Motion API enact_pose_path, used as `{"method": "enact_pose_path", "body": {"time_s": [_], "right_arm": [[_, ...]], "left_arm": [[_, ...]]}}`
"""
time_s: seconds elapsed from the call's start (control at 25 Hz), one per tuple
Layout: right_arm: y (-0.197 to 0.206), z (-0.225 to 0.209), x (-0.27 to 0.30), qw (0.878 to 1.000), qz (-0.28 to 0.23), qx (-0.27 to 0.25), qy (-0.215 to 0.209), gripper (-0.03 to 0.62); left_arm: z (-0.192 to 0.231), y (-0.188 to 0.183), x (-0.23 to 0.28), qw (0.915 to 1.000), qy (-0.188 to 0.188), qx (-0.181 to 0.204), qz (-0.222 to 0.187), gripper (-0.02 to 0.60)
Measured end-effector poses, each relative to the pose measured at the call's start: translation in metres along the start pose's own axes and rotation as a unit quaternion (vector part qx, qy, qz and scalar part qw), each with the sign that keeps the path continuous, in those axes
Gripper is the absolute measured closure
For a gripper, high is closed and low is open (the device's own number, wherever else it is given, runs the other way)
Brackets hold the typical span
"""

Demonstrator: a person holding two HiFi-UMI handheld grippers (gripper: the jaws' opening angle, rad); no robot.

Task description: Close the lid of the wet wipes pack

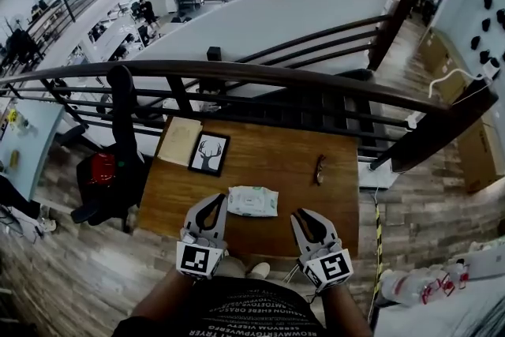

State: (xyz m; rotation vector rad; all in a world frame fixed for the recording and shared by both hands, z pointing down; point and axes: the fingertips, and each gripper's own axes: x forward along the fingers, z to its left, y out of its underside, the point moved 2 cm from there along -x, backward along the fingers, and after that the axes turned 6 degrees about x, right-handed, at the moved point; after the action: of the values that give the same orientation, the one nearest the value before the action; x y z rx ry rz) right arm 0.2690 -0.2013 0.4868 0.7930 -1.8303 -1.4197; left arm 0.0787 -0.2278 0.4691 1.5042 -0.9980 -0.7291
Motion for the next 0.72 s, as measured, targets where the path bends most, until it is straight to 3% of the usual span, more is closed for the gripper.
{"method": "enact_pose_path", "body": {"time_s": [0.28, 0.72], "right_arm": [[0.013, 0.003, 0.015, 1.0, 0.017, 0.009, -0.003, 0.528], [0.035, -0.009, 0.055, 0.998, 0.051, 0.027, 0.02, 0.526]], "left_arm": [[0.014, 0.003, 0.0, 0.9999, -0.009, 0.002, 0.011, 0.554], [0.033, 0.008, 0.034, 0.9998, 0.021, -0.001, 0.006, 0.554]]}}
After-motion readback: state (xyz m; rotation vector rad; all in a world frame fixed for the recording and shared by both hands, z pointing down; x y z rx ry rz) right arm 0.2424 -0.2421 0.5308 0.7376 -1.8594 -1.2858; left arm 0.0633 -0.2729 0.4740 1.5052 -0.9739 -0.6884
